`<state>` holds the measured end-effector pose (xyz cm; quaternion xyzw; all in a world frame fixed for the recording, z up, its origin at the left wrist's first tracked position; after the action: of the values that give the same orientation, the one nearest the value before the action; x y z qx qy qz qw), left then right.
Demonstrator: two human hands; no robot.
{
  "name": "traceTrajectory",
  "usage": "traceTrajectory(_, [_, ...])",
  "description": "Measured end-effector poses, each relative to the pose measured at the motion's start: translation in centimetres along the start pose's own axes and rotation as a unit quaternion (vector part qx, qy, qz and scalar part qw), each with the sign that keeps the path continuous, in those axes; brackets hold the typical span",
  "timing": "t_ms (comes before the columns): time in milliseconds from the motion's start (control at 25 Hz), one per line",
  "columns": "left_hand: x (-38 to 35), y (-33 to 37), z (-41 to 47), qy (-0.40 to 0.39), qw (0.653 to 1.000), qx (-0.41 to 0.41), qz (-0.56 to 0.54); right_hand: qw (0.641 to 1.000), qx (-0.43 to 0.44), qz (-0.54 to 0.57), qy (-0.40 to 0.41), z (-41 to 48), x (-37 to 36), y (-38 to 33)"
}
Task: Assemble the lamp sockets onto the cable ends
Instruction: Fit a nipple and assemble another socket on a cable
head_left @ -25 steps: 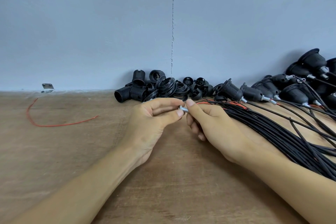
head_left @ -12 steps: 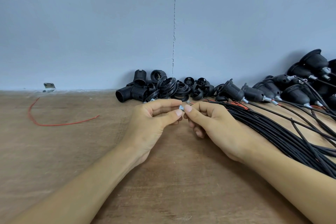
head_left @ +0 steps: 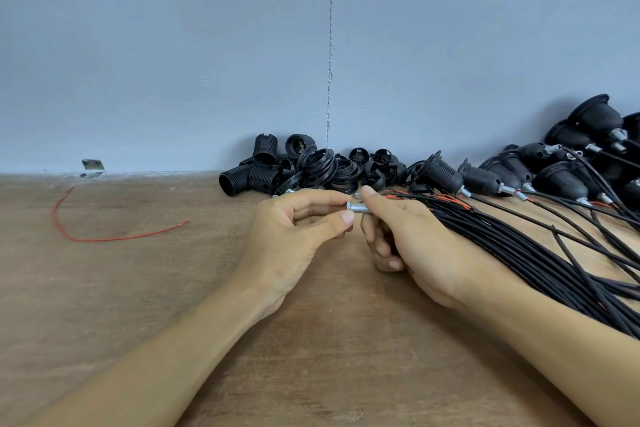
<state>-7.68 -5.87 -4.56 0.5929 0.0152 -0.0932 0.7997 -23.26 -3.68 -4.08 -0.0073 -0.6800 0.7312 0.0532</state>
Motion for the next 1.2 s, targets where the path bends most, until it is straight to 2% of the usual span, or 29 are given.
traceTrajectory(280, [0.39, -0.25, 0.23, 0.01, 1.0, 0.008, 0.012, 0.994, 0.094, -0.049, 0.012, -0.13, 0.28, 0.21])
traceTrajectory(560, [0.52, -0.39, 0.36, 0.01, 1.0, -0.01, 0.02, 0.992, 0.119, 0.038, 0.031, 0.24, 0.61, 0.34])
traceTrajectory(760, [0.69, -0.78, 0.54, 0.028, 1.0, 0.006, 0.002, 0.993, 0.093, 0.073, 0.017, 0.26, 0.55, 0.41])
traceTrajectory(1200, [0.77, -0.82, 0.55, 0.028, 0.999, -0.009, 0.016, 0.991, 0.128, 0.007, 0.046, 0.14, 0.7, 0.23])
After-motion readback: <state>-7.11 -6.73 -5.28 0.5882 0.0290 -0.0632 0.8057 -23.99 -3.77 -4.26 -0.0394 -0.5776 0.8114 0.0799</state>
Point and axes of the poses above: each hand's wrist, its own z-axis towards the middle knuckle, its own x-axis out of the back of the hand, y = z × x, the point moved 3 cm from there along z, towards the middle knuckle, and after that the axes turned 10 degrees about y, right-handed, at the moved point
